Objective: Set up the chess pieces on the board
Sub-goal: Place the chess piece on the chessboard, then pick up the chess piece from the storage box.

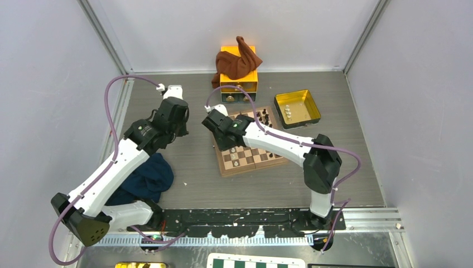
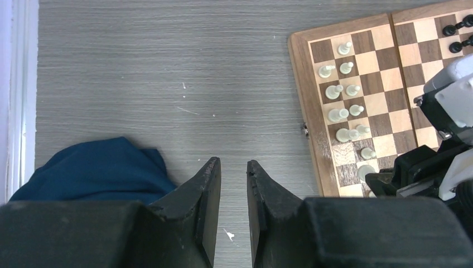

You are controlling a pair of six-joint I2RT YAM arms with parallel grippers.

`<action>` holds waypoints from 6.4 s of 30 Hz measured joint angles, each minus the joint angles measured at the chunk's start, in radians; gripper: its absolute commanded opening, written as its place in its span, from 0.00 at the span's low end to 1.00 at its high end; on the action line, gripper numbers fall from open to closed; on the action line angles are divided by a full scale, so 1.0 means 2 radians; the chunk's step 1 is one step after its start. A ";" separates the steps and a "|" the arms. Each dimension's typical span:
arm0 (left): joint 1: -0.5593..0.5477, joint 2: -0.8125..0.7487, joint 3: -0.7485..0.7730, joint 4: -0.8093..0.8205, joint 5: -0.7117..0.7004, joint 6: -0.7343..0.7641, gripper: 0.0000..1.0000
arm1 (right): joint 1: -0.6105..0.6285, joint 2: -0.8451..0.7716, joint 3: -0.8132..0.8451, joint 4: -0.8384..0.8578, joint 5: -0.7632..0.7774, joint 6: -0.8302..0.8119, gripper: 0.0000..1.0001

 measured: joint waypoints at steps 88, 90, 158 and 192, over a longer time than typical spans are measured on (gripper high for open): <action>0.000 -0.003 -0.008 -0.011 -0.014 -0.001 0.25 | -0.028 0.067 0.007 0.023 -0.042 -0.019 0.34; 0.000 -0.001 -0.007 -0.011 -0.014 -0.001 0.25 | -0.028 0.059 0.016 0.015 -0.042 -0.019 0.34; 0.000 0.036 0.031 -0.010 -0.017 0.014 1.00 | -0.414 0.200 0.143 0.050 -0.047 -0.014 0.53; 0.000 0.038 0.031 -0.013 -0.017 0.015 0.99 | -0.424 0.201 0.121 0.066 -0.053 -0.005 0.16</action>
